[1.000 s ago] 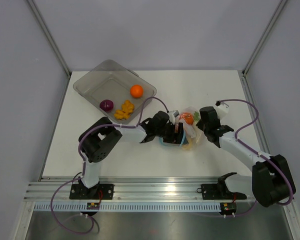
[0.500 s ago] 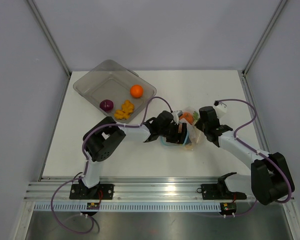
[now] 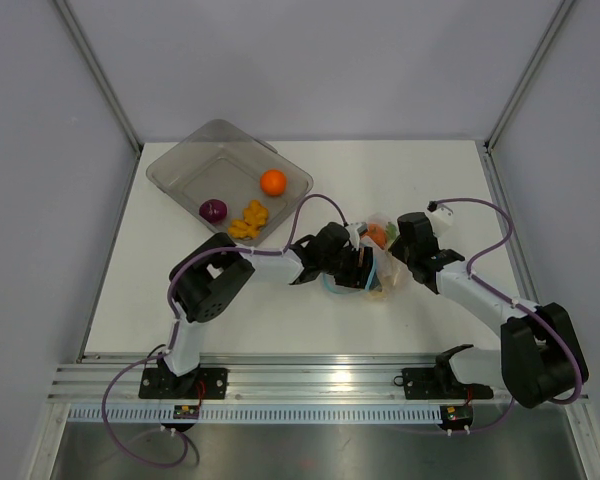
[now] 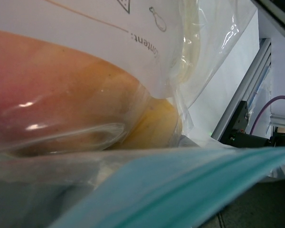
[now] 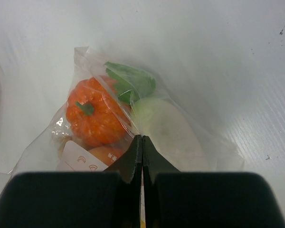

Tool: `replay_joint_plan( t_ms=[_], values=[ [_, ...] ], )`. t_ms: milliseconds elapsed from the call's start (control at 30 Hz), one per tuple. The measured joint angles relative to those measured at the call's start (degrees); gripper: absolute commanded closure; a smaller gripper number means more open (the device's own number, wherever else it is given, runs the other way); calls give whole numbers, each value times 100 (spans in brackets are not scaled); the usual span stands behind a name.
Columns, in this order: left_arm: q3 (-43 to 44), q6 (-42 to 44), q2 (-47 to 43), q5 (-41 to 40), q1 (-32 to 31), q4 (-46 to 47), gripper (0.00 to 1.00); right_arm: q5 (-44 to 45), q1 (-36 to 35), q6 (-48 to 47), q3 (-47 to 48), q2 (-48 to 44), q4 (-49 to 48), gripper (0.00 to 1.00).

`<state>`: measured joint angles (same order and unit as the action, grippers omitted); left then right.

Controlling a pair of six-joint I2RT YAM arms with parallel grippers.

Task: Open the zip-top bag and remove the fake food
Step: Pick up the fake fruit from the zipper food storage bag.

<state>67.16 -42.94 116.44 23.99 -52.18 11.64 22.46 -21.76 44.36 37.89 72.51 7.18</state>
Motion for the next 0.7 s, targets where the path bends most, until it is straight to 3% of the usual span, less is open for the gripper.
replay_joint_plan(
  t_ms=[700],
  values=[
    [-173,-11,-372,374,511,-376,39,1123,0,914,-254,-330,275,100]
  ],
)
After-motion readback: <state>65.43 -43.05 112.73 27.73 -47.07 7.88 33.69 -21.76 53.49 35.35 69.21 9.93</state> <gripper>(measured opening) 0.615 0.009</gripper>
